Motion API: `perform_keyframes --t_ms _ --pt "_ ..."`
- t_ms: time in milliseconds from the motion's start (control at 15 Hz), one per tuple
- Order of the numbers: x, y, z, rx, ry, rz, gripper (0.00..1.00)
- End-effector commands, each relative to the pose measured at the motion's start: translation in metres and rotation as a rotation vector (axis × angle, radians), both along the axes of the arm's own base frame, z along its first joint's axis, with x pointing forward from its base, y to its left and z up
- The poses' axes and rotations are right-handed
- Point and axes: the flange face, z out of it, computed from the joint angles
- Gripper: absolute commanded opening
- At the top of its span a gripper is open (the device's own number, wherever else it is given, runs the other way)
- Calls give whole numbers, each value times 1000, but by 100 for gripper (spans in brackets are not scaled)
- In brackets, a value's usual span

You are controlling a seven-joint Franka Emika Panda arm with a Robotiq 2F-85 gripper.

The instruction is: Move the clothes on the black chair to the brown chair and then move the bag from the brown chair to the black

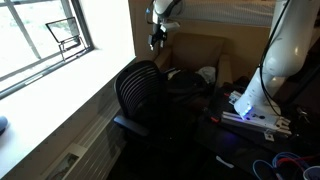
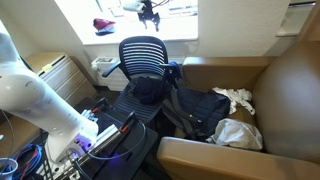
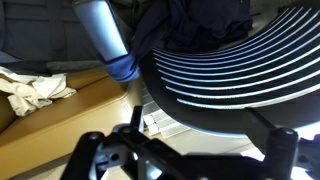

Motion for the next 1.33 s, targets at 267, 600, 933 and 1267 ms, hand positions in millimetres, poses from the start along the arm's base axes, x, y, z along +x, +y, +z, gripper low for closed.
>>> perform_keyframes --t_ms 267,600,933,1267 --pt "2 88 -32 43 76 245 100" --pt "-5 177 -66 44 210 483 100" --pt "-14 184 -67 -40 266 508 100" --pt "-26 225 -141 2 476 652 100"
